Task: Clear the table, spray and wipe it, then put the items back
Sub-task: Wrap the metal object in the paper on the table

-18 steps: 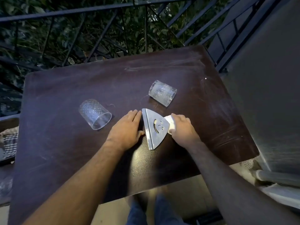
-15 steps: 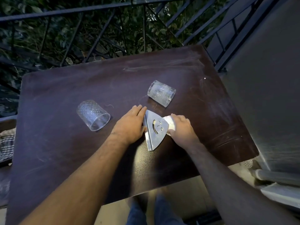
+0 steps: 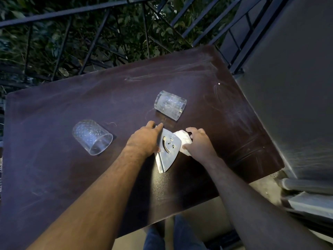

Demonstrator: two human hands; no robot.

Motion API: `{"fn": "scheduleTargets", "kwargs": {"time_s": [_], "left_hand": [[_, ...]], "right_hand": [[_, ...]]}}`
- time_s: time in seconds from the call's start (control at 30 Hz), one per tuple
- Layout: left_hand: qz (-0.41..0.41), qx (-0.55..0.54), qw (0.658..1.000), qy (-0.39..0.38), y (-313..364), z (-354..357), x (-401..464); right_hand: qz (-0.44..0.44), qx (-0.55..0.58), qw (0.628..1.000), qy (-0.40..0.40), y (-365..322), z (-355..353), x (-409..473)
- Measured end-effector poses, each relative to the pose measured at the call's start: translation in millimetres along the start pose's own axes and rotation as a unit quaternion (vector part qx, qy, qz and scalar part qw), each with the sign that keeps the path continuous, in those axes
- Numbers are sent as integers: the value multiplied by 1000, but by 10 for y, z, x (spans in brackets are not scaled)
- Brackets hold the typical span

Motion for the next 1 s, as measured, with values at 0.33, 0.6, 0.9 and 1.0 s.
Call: {"fn": "scheduleTargets", "kwargs": {"time_s": [0.33, 0.6, 0.9, 1.0], "left_hand": [[-16, -103, 994, 25, -138, -91, -42], [-6, -129, 991, 43, -209, -75, -81], [8, -158, 985, 73, -342, -67, -147], [10, -162, 984, 78, -381, -62, -158]], "right_hand": [[-39, -13, 995, -88, -81, 84, -6], [-43, -22, 996, -81, -114, 76, 37], [17, 75, 975, -209, -129, 111, 171], [26, 113, 968, -224, -149, 160, 179]]}}
Point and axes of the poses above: each hand's wrist, its own x-axis towards the middle knuckle, its own z-axis out of the palm, y = z × x, the point moved 10 cm from there along x, towards the middle knuckle, and after that the axes turned 5 degrees about -x, right-handed, at the moved point
